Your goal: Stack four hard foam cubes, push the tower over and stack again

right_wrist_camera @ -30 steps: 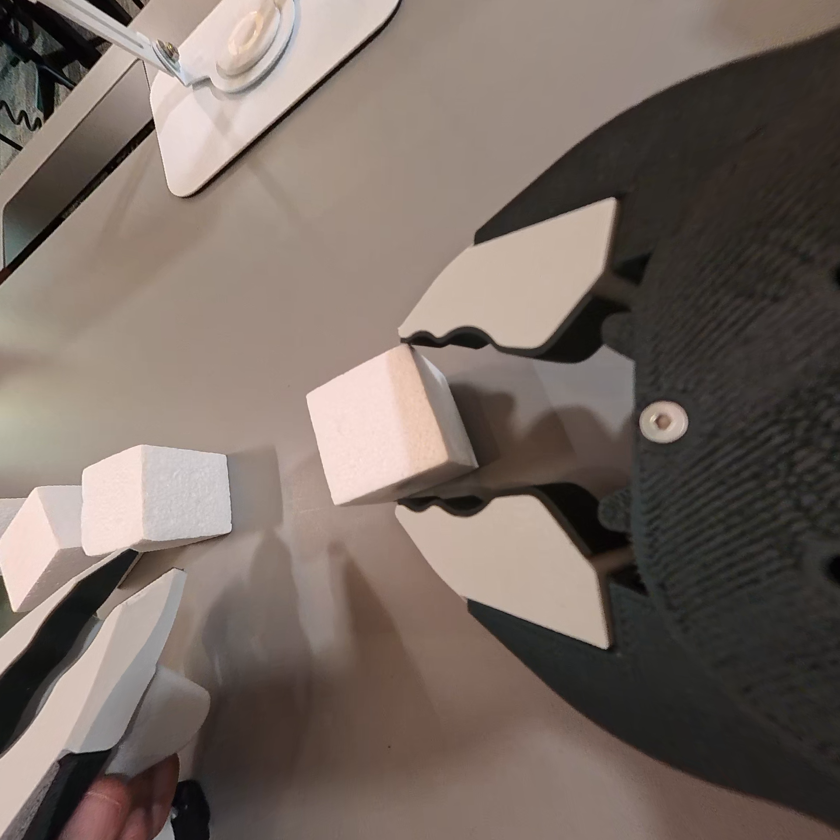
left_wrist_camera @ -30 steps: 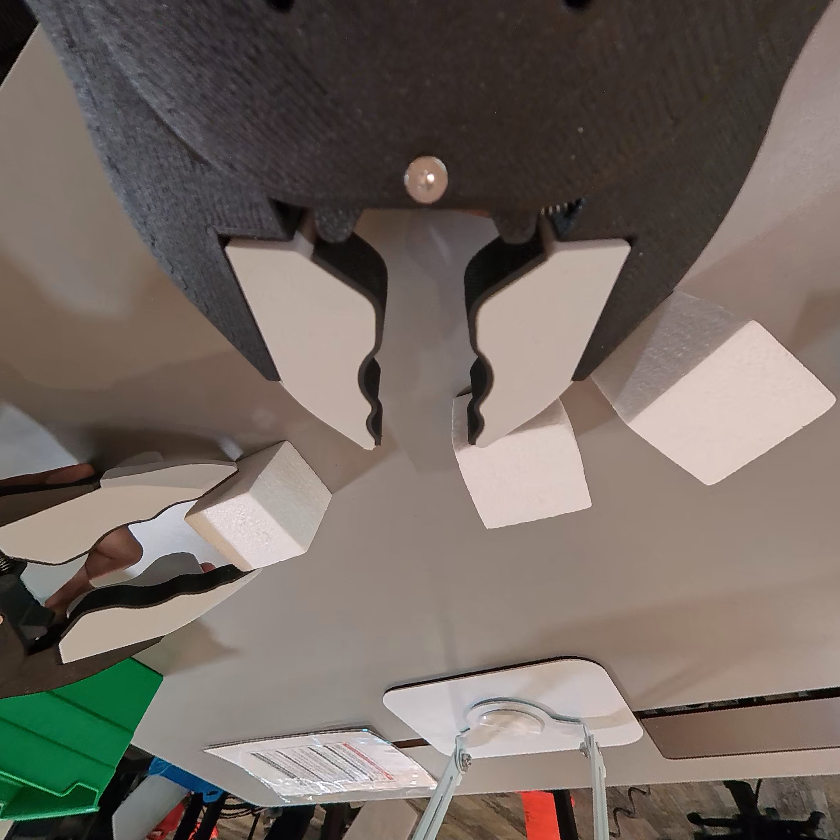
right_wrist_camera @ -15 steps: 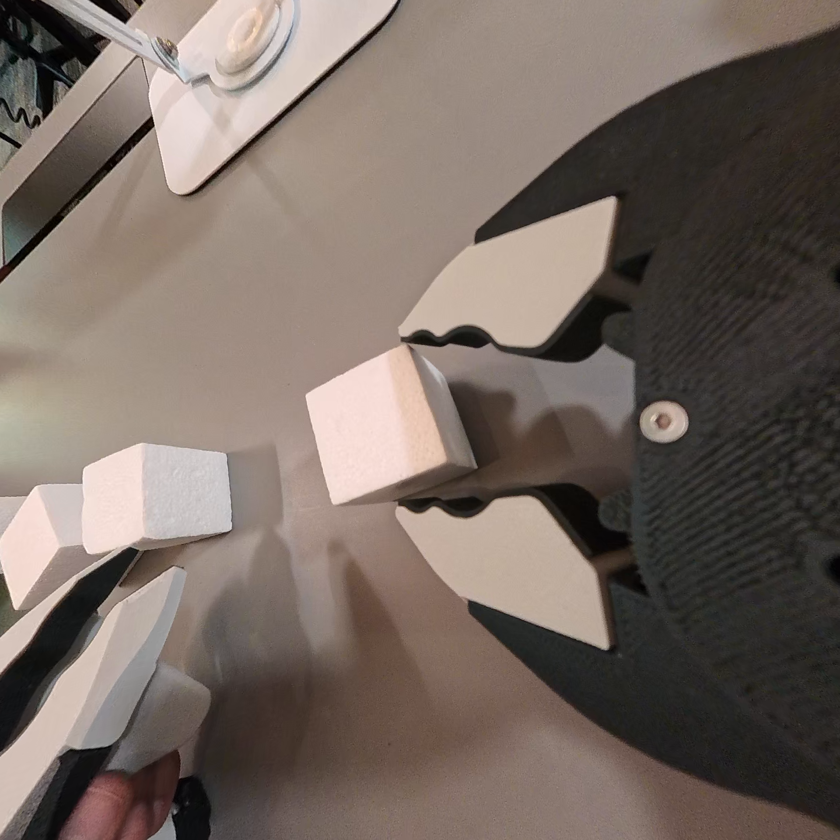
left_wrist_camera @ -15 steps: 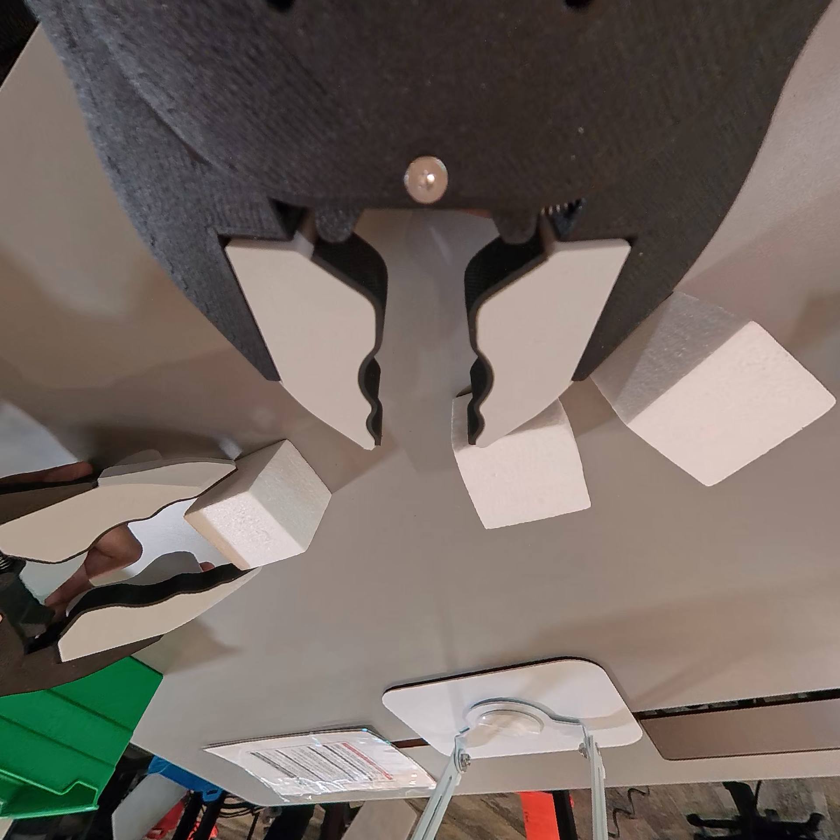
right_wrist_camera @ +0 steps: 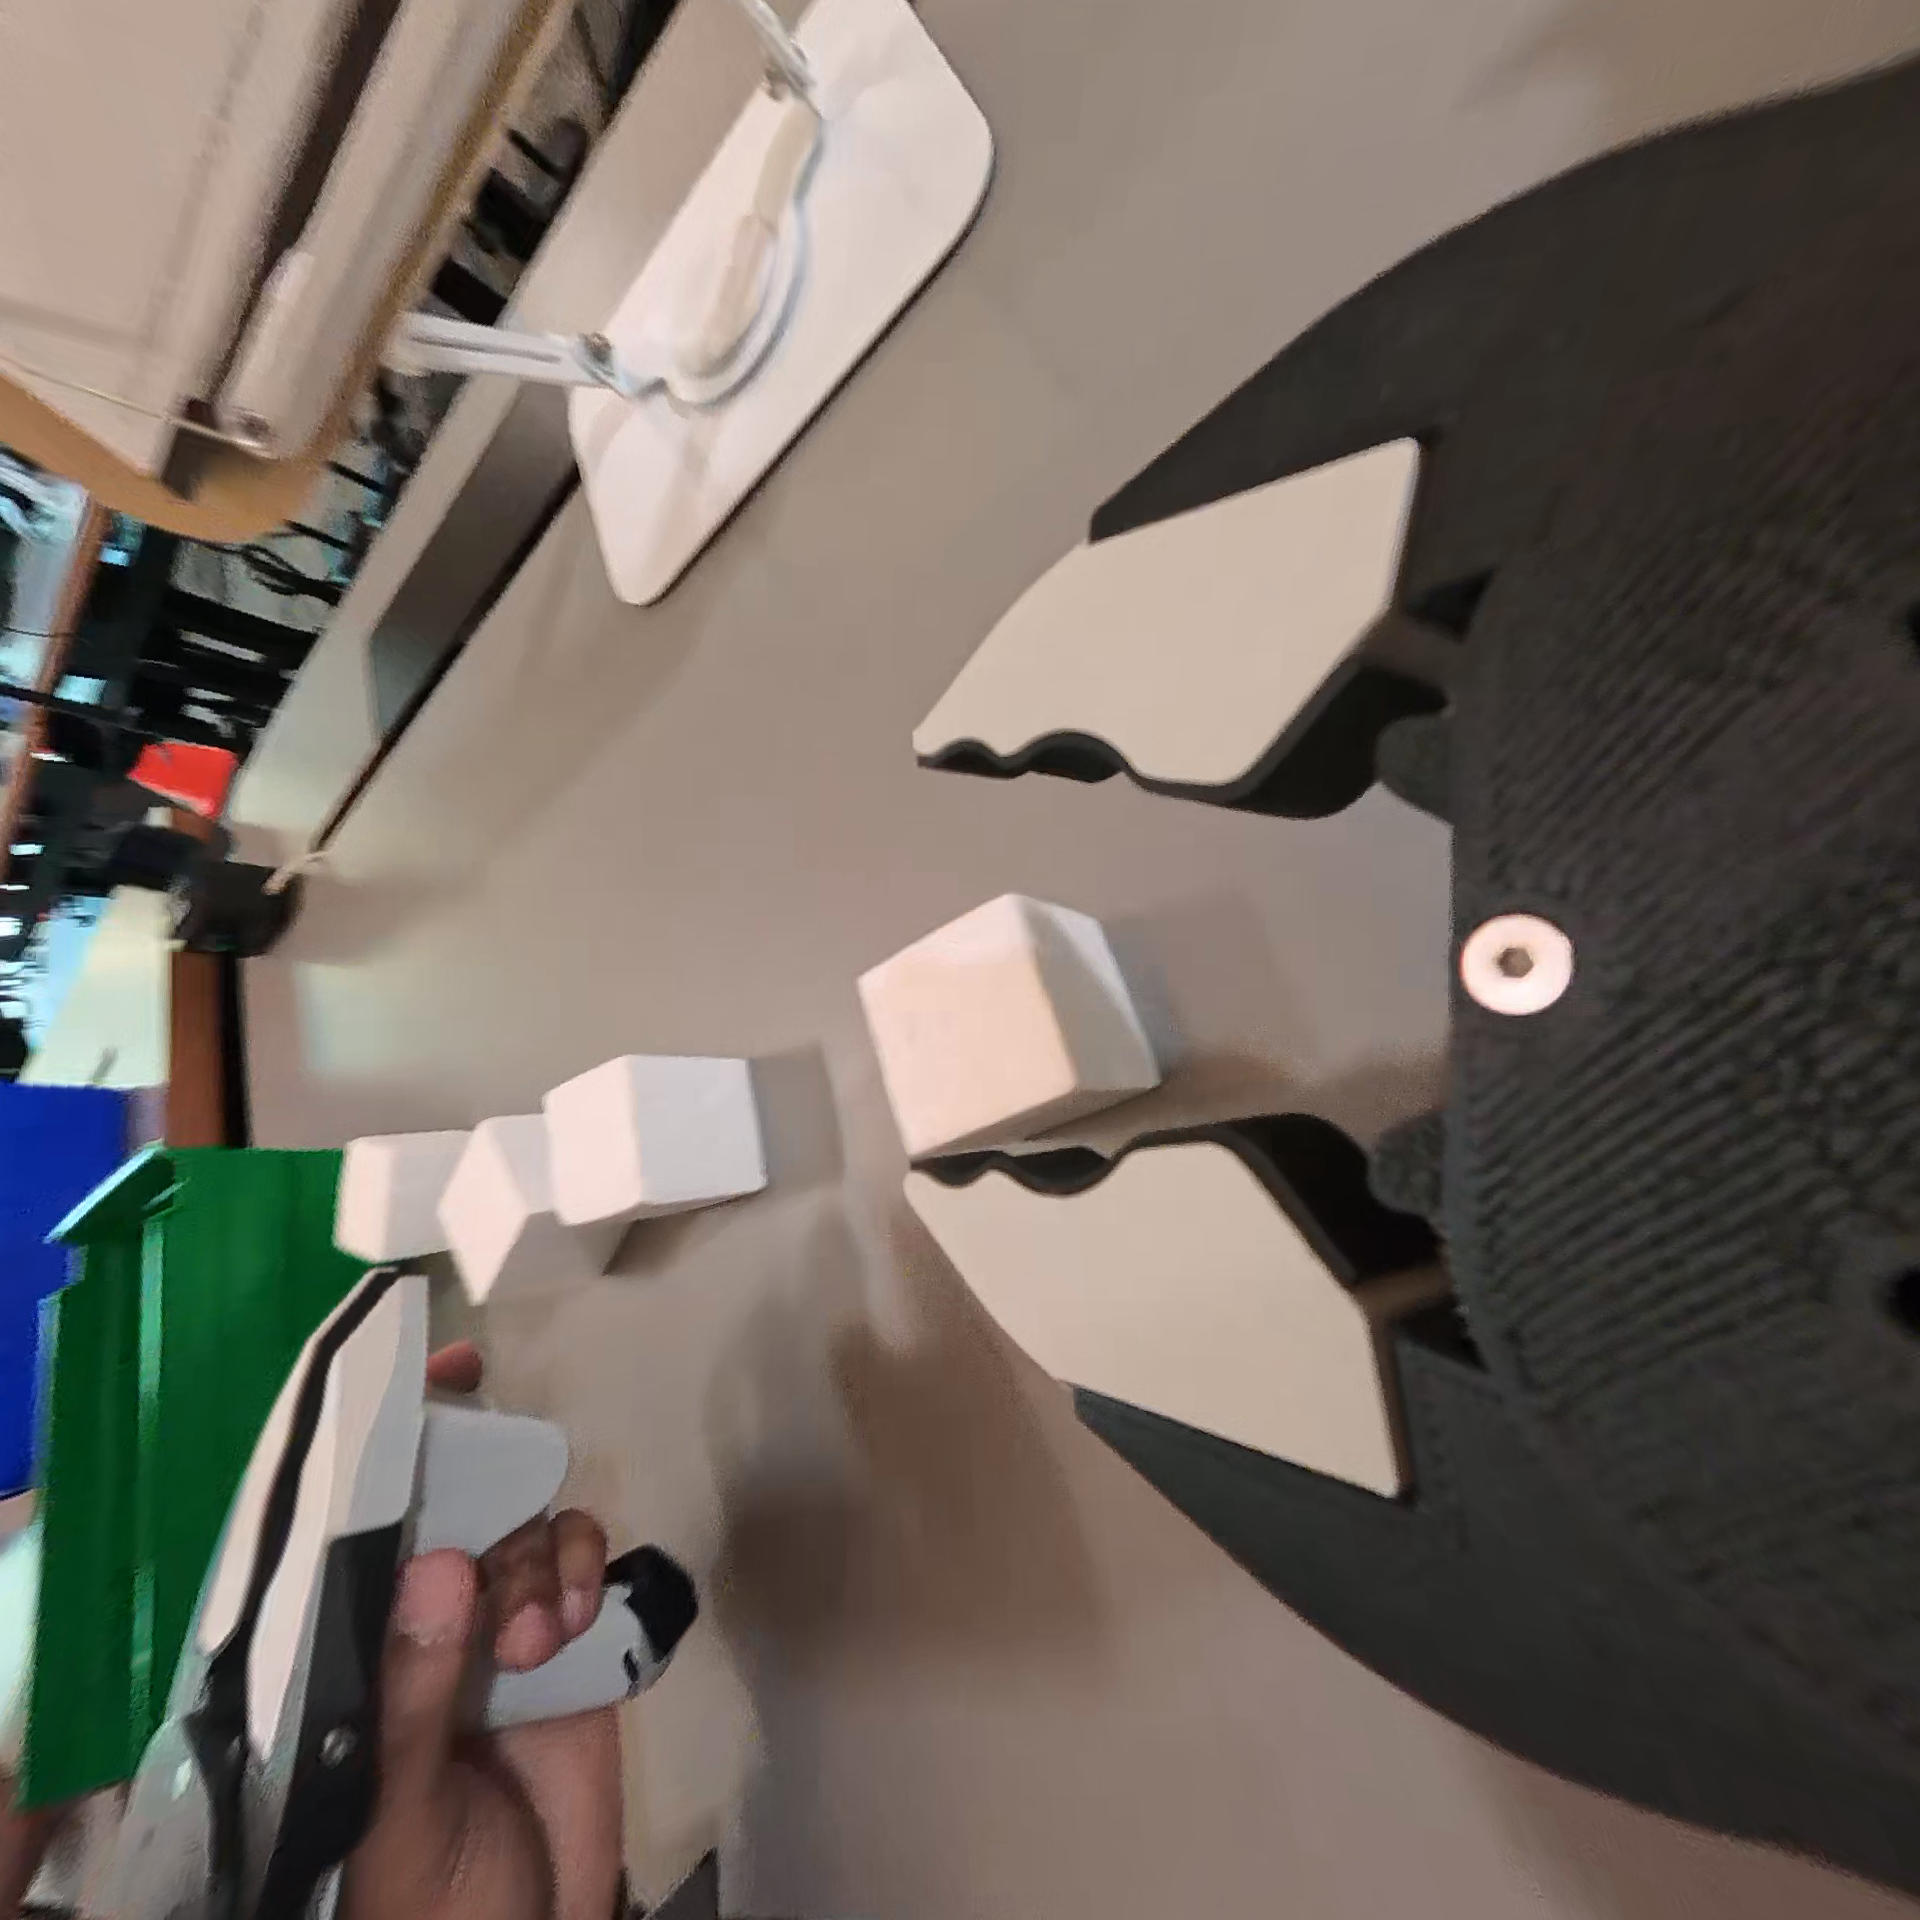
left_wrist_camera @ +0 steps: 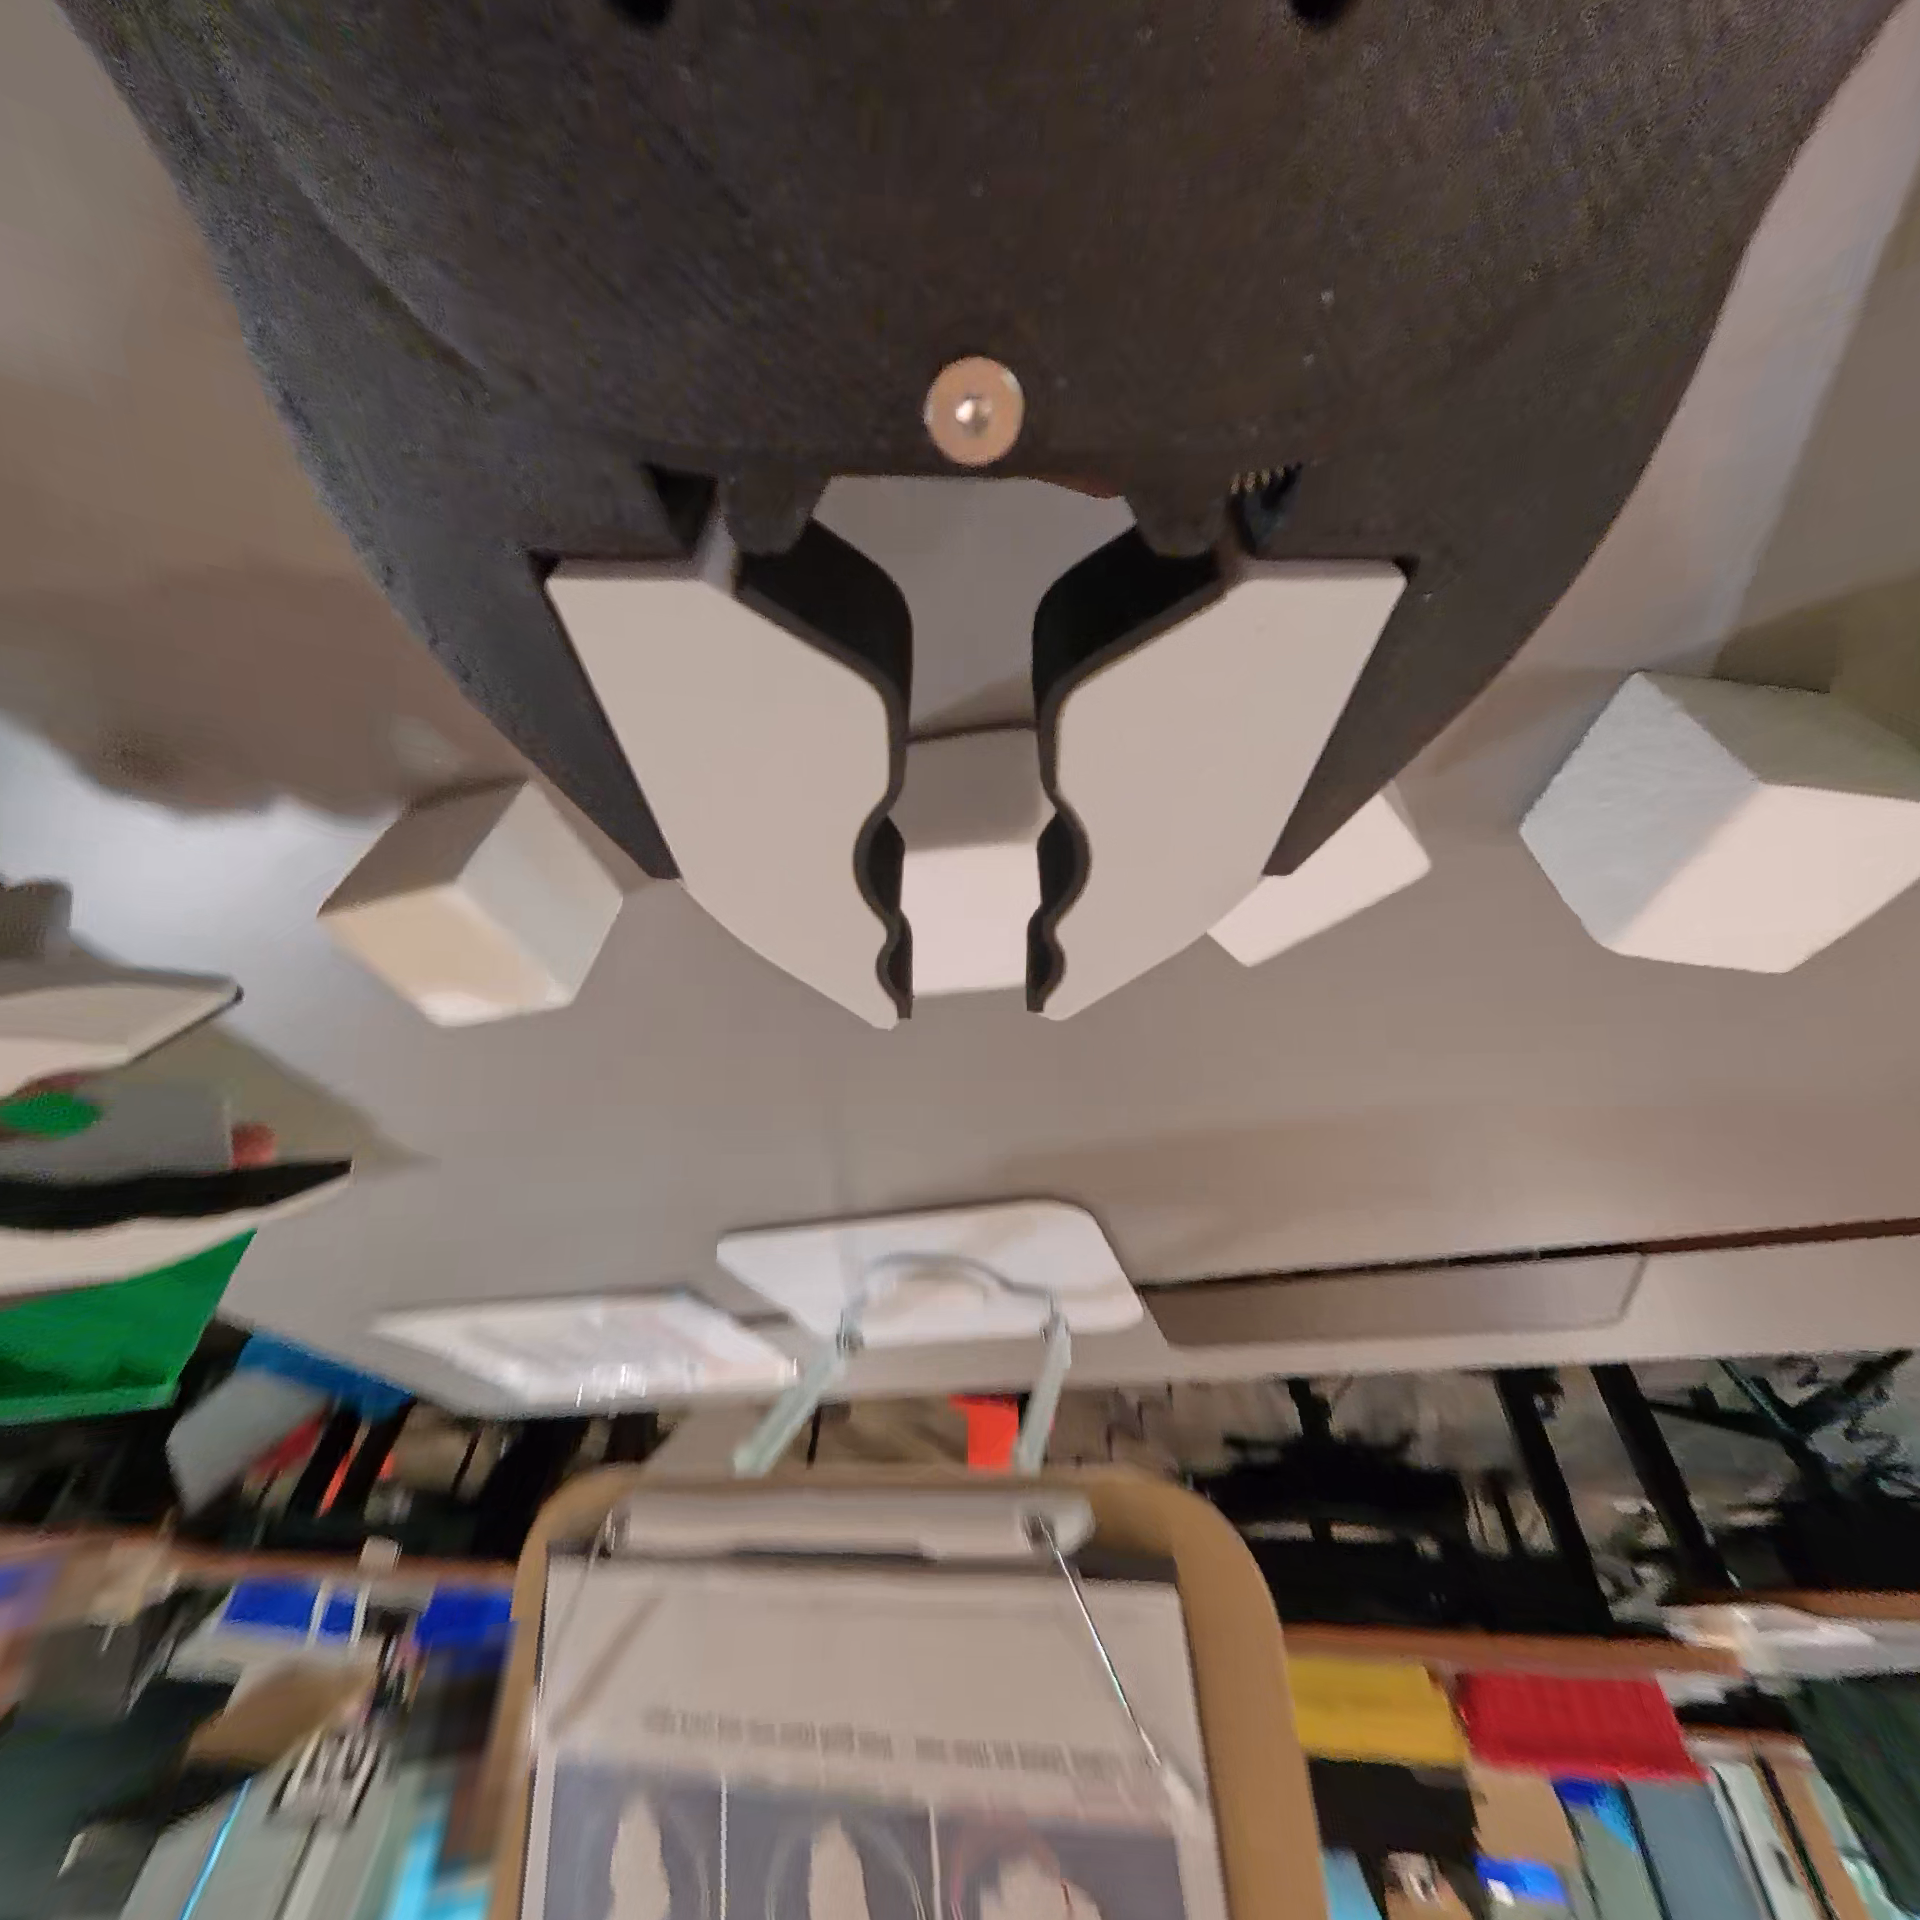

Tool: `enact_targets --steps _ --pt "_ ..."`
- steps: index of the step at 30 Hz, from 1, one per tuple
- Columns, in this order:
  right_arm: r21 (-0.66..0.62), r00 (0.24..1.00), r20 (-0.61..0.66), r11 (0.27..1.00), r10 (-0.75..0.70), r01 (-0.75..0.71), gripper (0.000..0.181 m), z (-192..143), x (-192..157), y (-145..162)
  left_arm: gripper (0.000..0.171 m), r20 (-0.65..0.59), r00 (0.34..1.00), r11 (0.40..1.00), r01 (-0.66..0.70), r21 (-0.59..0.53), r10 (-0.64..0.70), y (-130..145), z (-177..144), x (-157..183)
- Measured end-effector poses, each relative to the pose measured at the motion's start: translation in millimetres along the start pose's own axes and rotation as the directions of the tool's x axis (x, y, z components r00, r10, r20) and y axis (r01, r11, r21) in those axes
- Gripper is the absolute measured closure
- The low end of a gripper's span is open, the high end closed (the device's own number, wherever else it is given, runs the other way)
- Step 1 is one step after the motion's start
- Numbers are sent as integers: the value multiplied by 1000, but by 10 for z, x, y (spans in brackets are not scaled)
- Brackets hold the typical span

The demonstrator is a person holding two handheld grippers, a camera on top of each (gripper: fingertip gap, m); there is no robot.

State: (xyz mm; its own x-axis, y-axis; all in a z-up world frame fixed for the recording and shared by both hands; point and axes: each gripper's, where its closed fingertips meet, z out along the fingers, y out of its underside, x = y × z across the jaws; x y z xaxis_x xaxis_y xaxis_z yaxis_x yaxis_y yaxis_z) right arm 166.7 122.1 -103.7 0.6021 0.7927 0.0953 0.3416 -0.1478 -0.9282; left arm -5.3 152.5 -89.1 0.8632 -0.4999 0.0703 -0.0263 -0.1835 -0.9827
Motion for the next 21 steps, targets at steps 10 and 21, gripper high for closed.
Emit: enact_targets --steps 10,21 --pt "-144 974 143 970 -175 196 97 561 -759 -416 149 134 991 994 9 105 -23 -177 -110 -329" --pt "-445 945 303 858 -123 255 107 1441 -601 -178 146 188 980 990 33 135 -58 -221 -190 -651"
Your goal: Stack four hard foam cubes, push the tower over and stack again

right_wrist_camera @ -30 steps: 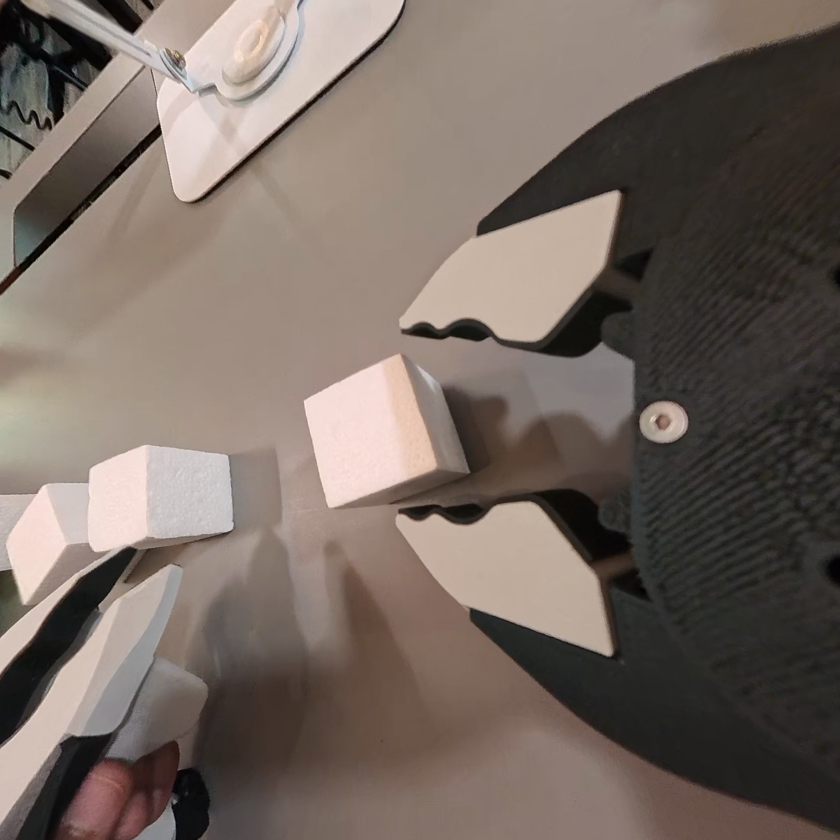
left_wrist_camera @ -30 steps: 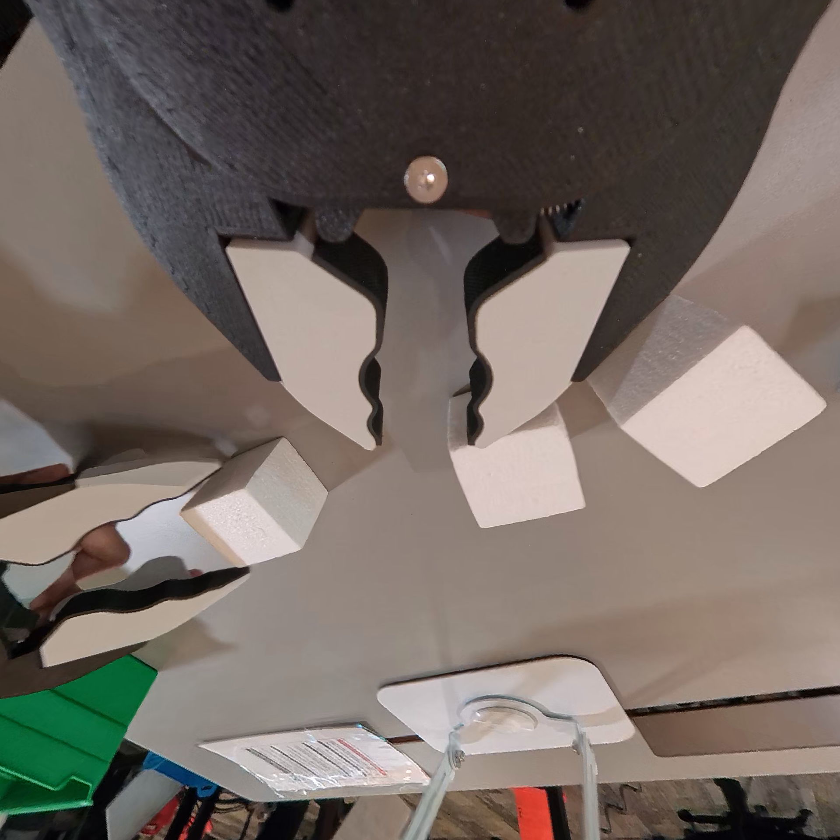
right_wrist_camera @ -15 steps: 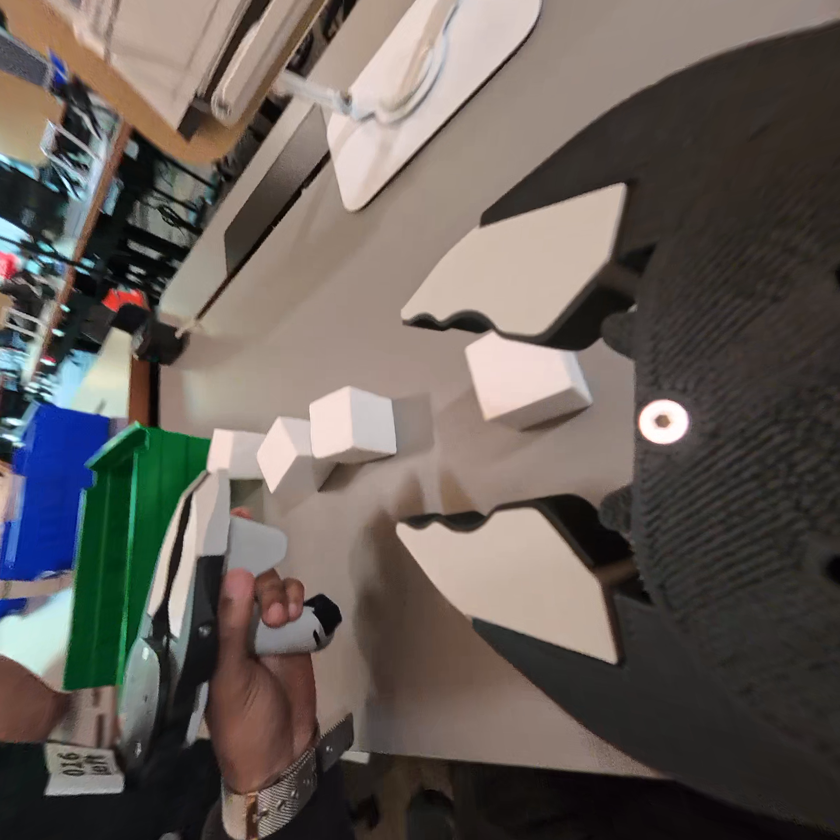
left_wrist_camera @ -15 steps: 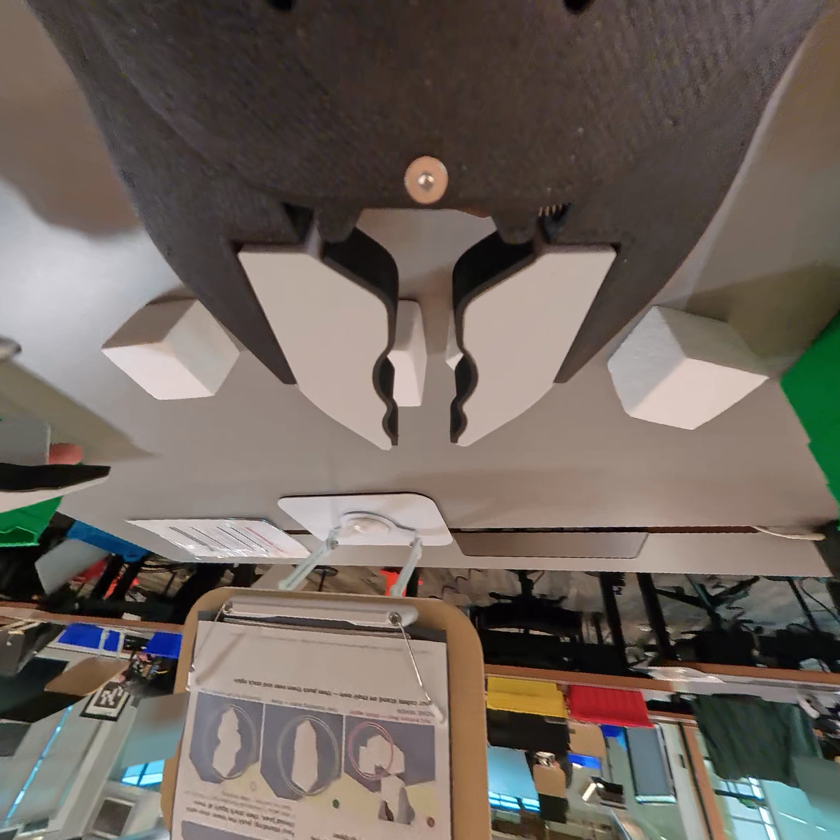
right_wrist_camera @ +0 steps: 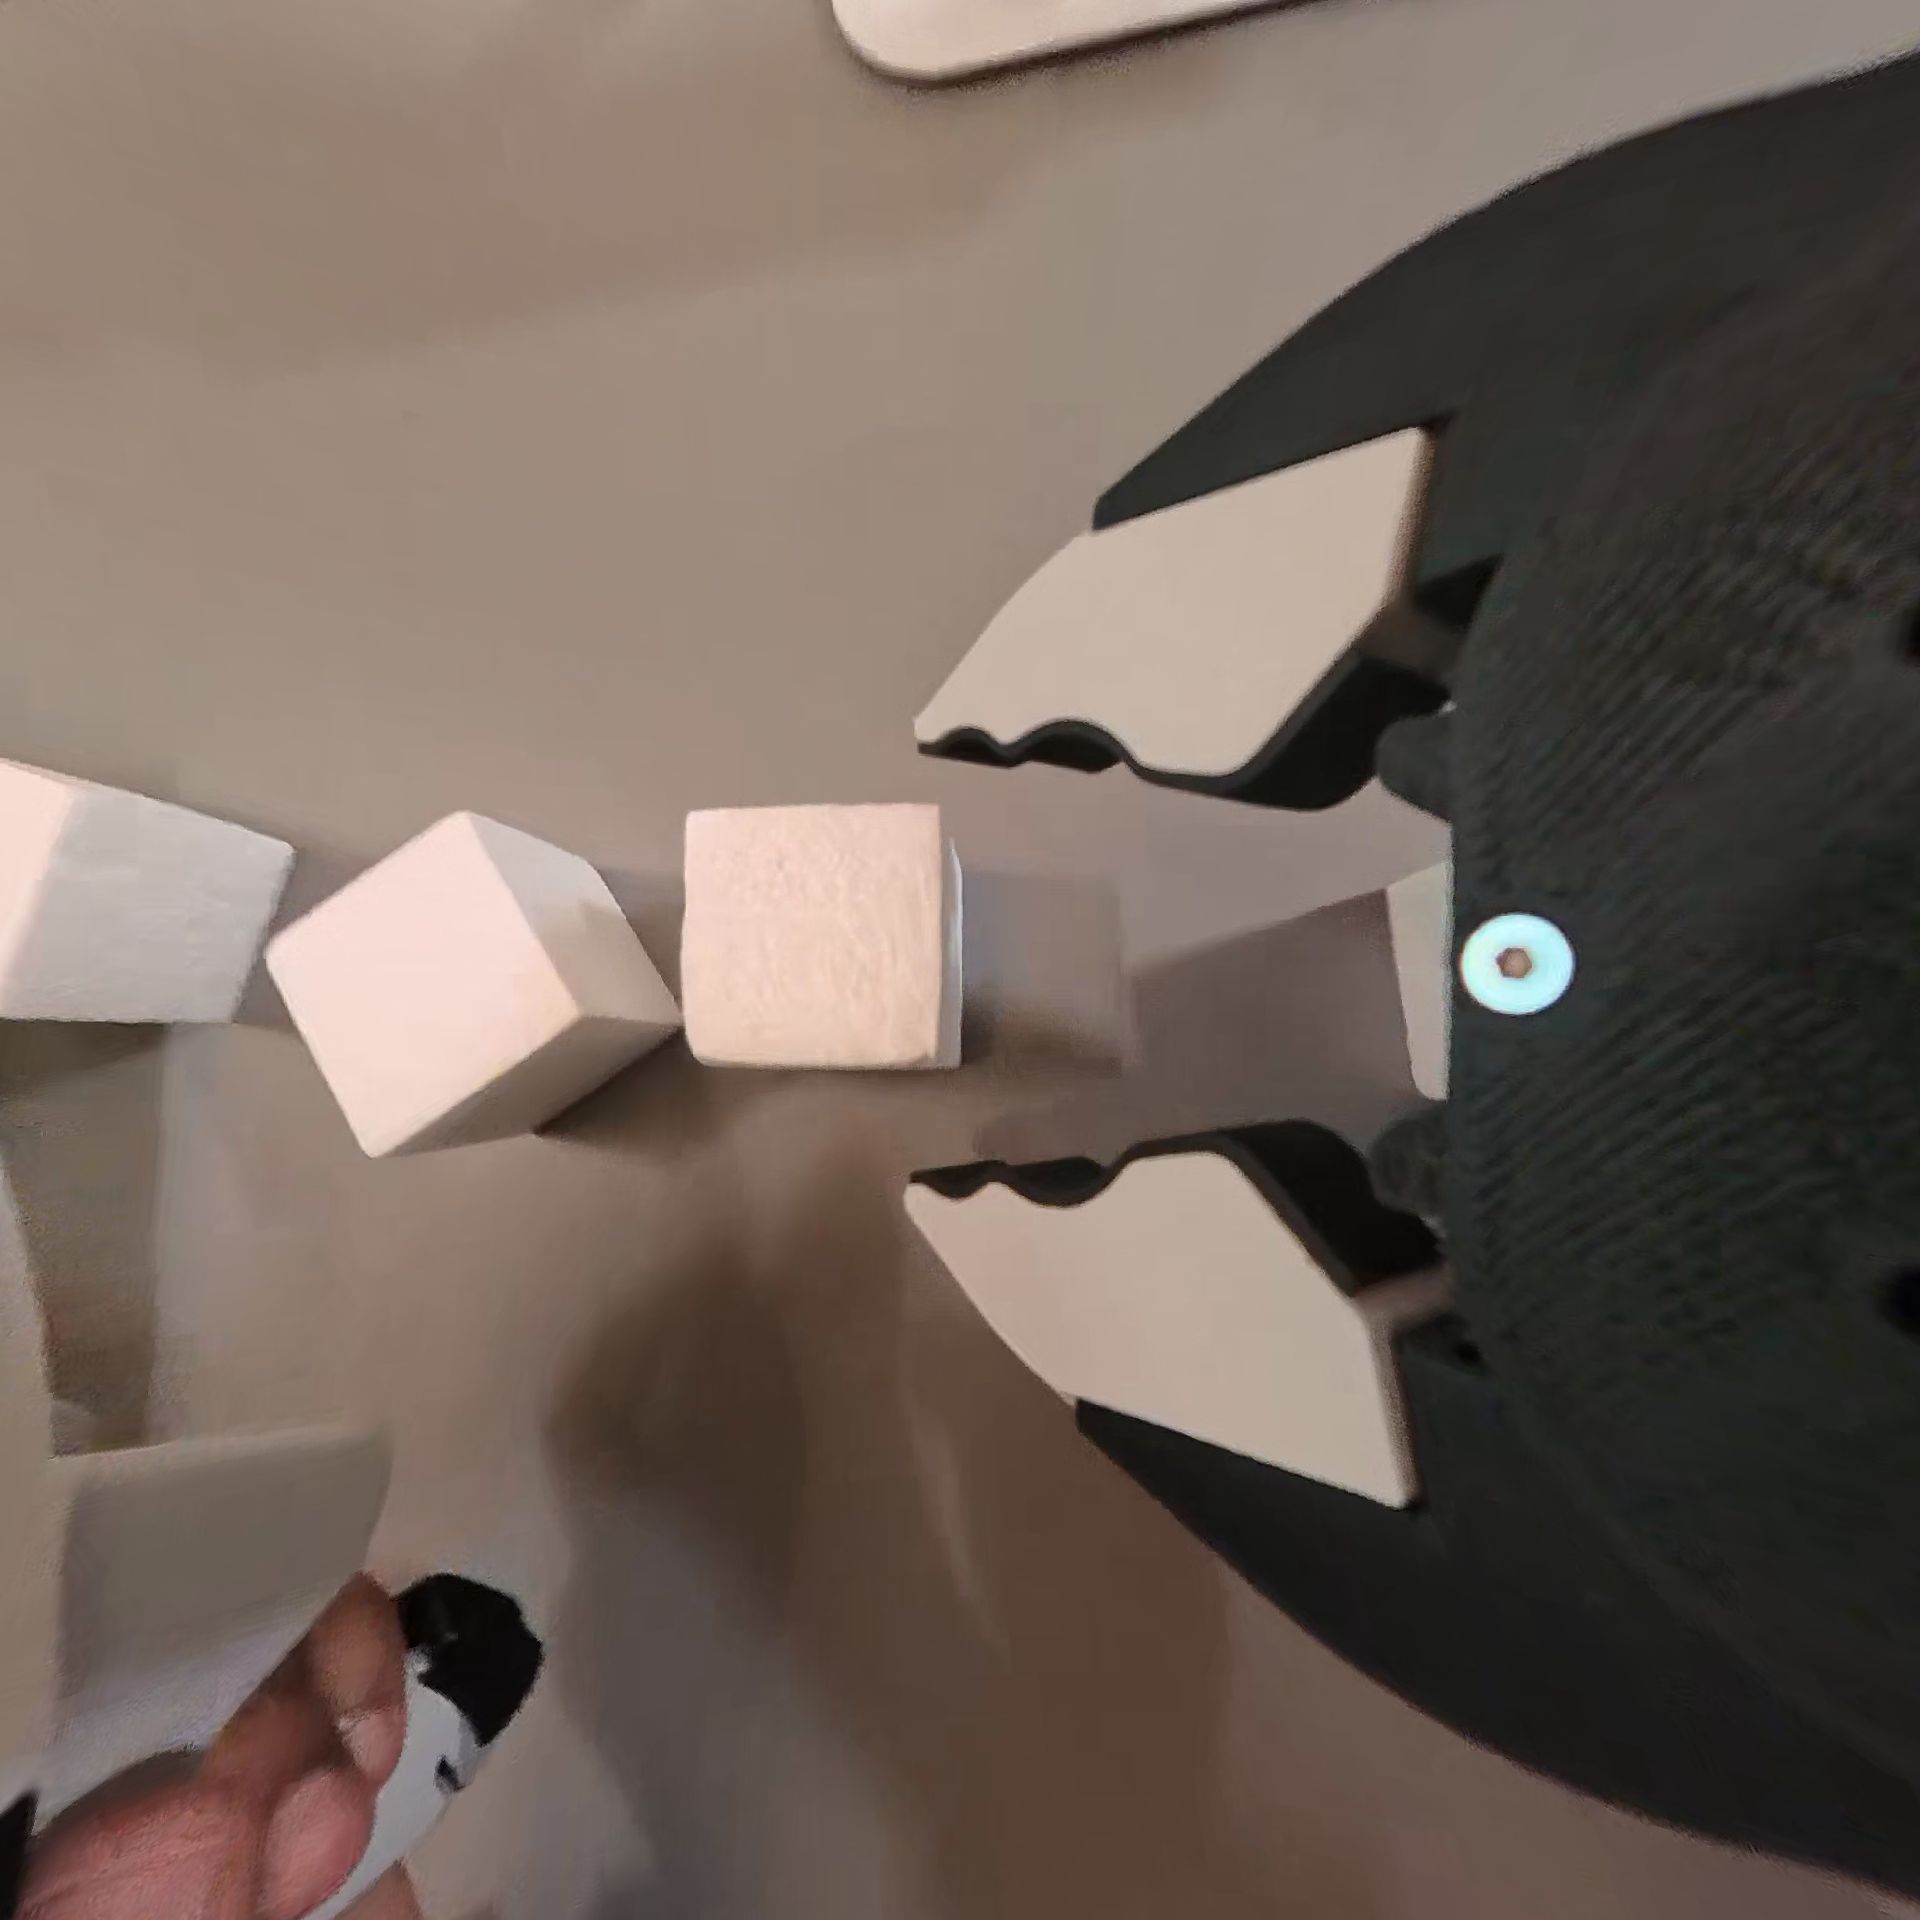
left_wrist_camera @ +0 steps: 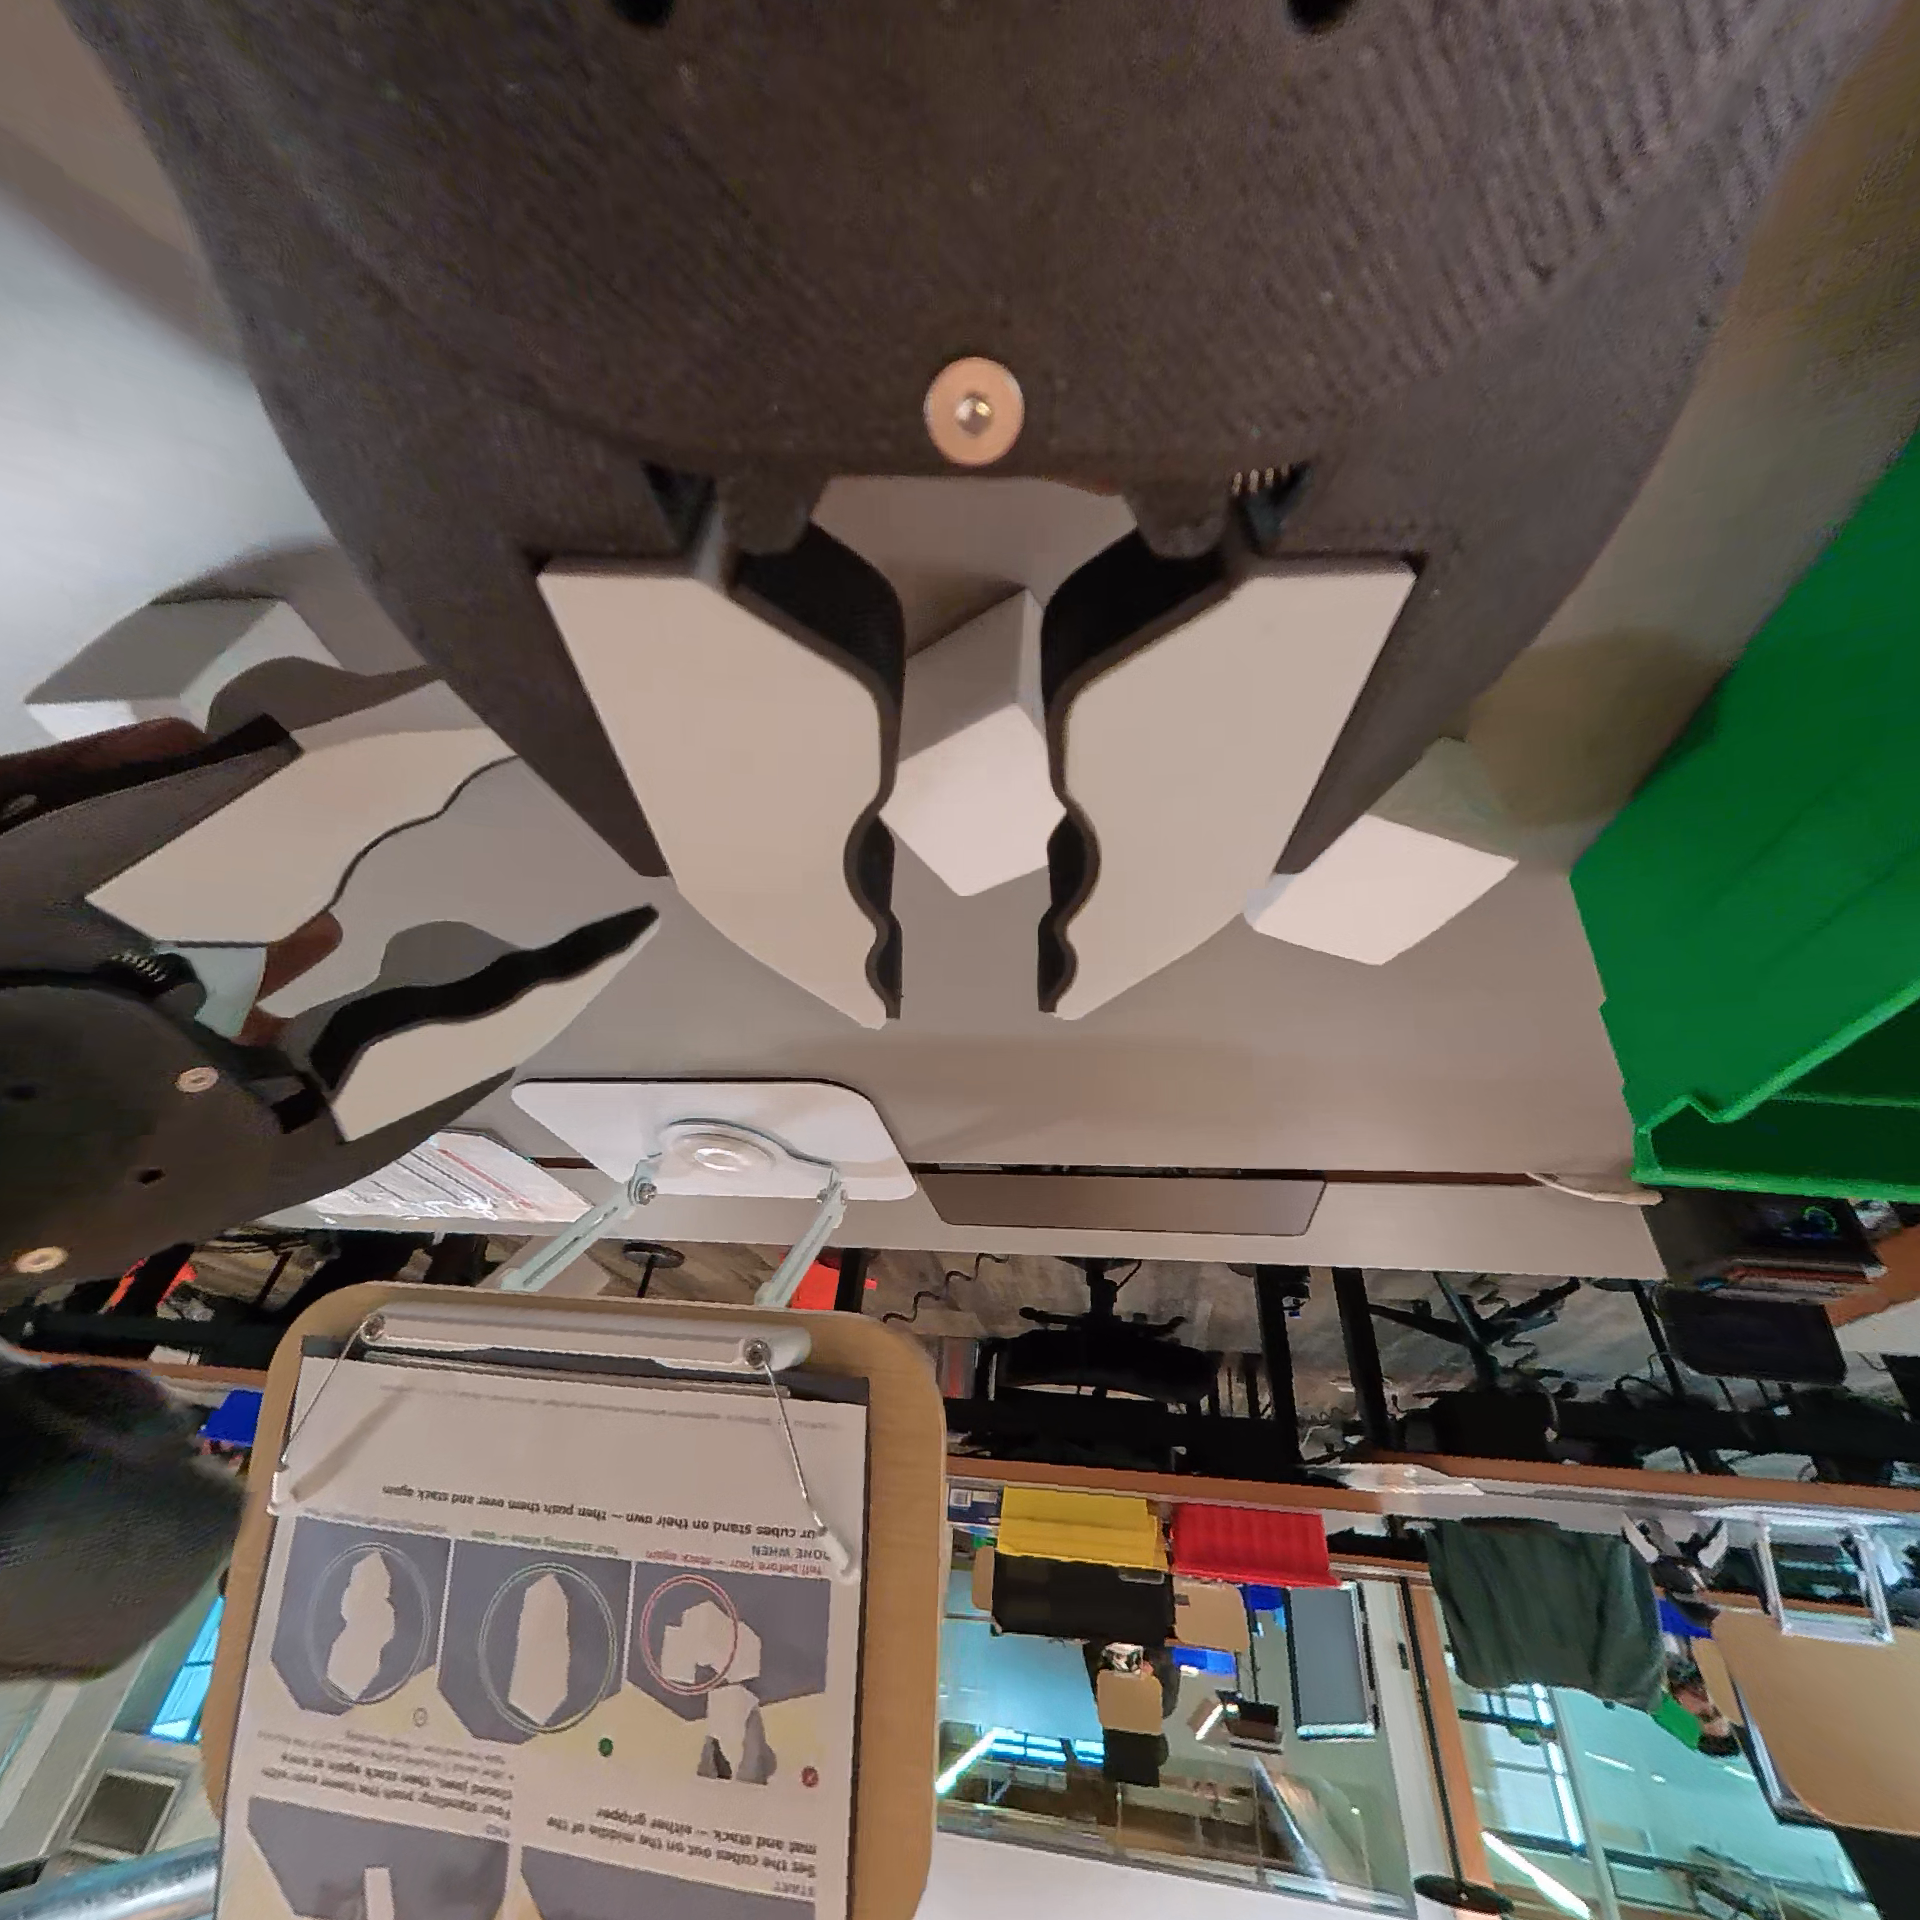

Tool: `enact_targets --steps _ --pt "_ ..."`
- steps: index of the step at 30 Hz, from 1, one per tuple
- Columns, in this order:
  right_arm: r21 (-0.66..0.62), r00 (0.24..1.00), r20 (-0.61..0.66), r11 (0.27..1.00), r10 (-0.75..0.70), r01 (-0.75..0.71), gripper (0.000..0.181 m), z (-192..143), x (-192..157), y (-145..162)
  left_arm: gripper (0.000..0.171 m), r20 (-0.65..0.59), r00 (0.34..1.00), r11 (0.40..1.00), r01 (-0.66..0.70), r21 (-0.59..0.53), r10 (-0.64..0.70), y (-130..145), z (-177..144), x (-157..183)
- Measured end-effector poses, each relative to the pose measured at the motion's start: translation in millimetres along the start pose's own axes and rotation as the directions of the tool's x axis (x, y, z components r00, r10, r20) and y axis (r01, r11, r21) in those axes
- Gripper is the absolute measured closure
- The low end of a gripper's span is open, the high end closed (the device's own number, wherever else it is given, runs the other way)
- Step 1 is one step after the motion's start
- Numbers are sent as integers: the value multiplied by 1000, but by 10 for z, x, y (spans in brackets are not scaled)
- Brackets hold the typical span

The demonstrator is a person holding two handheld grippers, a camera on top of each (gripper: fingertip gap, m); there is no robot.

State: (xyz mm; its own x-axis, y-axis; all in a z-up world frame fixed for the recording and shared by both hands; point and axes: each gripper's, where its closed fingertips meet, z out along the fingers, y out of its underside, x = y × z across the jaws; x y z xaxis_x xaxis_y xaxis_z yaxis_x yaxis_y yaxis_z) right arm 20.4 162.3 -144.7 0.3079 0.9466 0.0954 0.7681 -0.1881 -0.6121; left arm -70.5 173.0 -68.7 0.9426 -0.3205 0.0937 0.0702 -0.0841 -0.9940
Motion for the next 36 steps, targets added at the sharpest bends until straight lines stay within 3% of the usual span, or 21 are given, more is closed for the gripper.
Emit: enact_targets --steps 2,6,10,15,18,22,27,36 --pt "-27 1000 20 1000 -5 5 108 67 -38 17 146 2 997 997 -74 7 74 -9 -1 13" --pt "-8 998 -51 999 -43 43 130 74 14 -14 146 -28 978 979 -205 8 205 25 17 185" --pt "35 997 -64 999 -39 42 131 -119 3 -46 145 -65 964 967 -256 14 256 47 20 330" --pt "236 990 -141 971 5 29 131 -891 88 -137 146 -66 974 976 -217 19 217 32 7 321" --pt "342 993 -119 939 -4 45 131 -1416 57 -9 145 -83 984 987 -162 -9 160 84 10 309" --pt "252 996 -89 967 -6 29 131 -1751 143 455 144 -119 984 990 -135 -40 129 151 35 395" --pt "271 1000 30 963 5 -13 131 -1729 115 671 144 -149 971 979 -197 -50 188 201 42 516" --pt "131 995 58 989 -83 75 132 -1367 35 801 144 -177 972 983 -168 -75 153 236 36 517"
